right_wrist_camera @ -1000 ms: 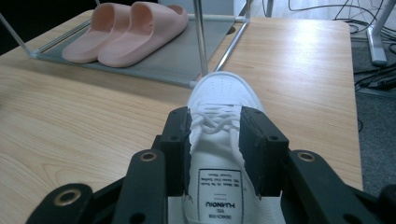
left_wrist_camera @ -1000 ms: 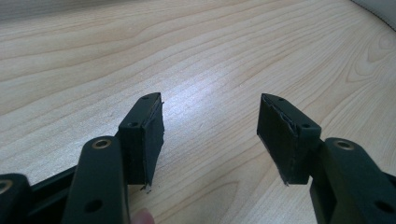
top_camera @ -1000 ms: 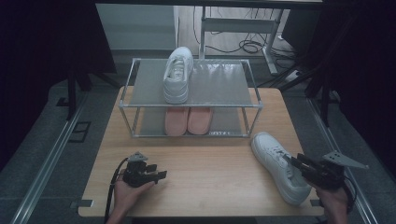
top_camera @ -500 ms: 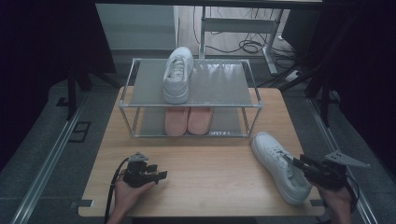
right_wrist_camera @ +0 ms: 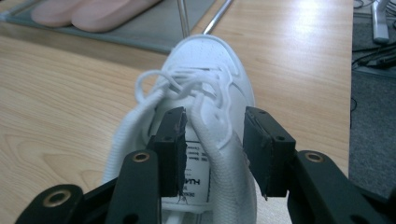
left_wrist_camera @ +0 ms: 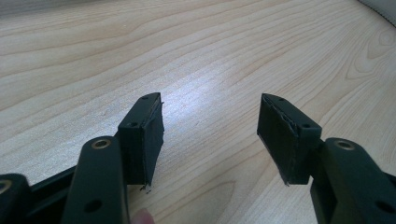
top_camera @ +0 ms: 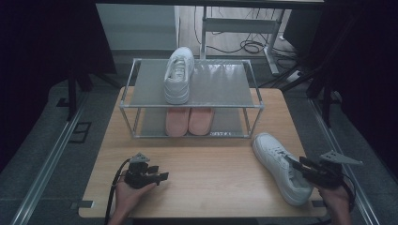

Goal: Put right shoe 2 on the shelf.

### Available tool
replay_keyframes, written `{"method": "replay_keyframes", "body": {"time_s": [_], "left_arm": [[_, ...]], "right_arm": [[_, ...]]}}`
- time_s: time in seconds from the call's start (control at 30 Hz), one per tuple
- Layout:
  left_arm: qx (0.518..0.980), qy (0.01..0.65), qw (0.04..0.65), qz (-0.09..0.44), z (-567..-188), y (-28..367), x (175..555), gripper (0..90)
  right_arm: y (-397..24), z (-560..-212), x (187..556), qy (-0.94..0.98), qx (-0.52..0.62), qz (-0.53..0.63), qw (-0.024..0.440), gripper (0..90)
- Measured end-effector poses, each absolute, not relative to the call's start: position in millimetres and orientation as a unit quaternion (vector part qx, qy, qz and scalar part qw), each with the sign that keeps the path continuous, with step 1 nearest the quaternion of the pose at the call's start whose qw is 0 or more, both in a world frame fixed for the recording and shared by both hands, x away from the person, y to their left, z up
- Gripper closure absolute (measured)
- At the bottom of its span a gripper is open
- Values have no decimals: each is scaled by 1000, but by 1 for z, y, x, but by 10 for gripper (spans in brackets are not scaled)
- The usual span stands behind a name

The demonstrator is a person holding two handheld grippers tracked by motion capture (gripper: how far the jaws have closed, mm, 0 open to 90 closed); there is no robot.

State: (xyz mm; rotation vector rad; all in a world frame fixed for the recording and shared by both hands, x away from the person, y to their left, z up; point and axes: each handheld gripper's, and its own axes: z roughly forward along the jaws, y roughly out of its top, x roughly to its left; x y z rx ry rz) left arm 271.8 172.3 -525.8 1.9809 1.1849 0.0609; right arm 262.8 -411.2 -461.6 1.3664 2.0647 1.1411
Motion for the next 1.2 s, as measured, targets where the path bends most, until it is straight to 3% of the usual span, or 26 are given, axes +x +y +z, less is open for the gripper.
{"method": "replay_keyframes", "body": {"time_s": [0.23,0.4,0.57,1.2], "left_arm": [[787,468,402,24,-527,171,272,411],[785,470,403,24,-527,171,272,411],[786,468,403,24,-527,171,272,411],[785,469,404,25,-526,173,272,410]], "right_arm": [[-402,-472,277,757,494,368,218,598],[-406,-473,276,746,501,374,230,745],[-405,-472,275,741,502,383,229,792],[-400,-460,264,716,493,438,229,809]]}}
